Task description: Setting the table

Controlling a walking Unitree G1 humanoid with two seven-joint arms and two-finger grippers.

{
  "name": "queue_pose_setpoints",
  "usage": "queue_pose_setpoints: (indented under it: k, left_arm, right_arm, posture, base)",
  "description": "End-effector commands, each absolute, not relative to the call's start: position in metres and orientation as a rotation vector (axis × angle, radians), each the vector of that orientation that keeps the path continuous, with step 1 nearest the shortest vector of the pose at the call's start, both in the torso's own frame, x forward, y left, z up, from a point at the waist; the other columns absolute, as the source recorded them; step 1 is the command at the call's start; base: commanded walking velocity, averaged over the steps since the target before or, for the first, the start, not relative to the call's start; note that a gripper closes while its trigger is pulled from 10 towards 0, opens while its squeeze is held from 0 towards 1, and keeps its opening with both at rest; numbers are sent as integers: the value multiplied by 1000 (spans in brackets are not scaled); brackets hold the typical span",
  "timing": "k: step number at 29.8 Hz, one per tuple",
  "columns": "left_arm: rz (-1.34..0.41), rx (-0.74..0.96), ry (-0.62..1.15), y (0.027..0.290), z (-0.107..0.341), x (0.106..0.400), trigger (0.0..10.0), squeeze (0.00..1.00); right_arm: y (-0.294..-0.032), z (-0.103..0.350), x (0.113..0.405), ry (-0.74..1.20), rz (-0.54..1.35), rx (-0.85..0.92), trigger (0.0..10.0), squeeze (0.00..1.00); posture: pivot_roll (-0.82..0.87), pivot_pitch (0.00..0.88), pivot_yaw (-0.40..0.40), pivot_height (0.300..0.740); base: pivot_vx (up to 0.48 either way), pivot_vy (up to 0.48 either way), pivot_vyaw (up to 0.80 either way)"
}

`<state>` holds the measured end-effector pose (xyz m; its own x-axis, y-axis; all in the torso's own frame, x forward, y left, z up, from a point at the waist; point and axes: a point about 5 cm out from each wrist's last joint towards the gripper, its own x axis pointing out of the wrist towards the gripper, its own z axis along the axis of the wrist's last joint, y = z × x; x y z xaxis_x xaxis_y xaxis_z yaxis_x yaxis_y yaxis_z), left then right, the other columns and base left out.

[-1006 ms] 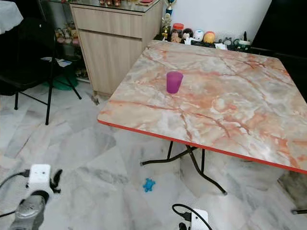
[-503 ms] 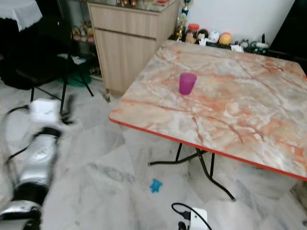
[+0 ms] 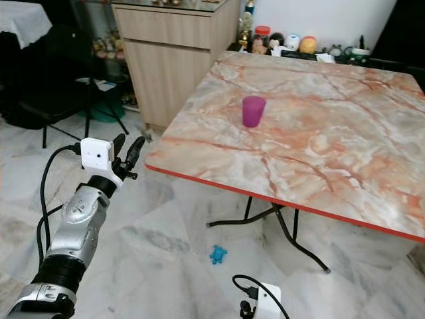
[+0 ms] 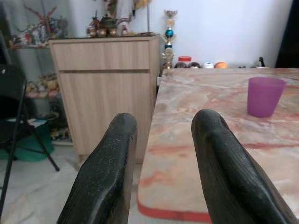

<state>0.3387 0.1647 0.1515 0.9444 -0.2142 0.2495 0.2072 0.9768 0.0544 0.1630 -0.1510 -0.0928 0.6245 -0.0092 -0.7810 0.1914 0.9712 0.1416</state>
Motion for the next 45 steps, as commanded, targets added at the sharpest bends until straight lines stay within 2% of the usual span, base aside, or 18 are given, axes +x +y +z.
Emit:
queue_pose_setpoints:
  k: [1,9,27,45]
  left_arm:
    - [-210,10,-262,163,154,338,10000,0]
    - [-206,3,-250,164,152,332,10000,0]
    - [-208,38,-226,165,150,331,10000,0]
    - [-217,61,-238,165,156,333,10000,0]
  right_arm:
    - [-156,-94,159,896,-133,211,10000,0]
    - [-171,-95,155,908,-155,195,10000,0]
    - [-161,-93,161,892,-131,200,10000,0]
    - [-158,-93,163,886,-135,208,10000,0]
  posture:
    - [150,15,-14,740]
    - [158,29,-41,740]
    - [149,41,-30,740]
    - [160,16,-21,740]
  base:
    - [0,0,0]
    - [0,0,-517]
    - [0,0,-605]
    - [0,-128,0]
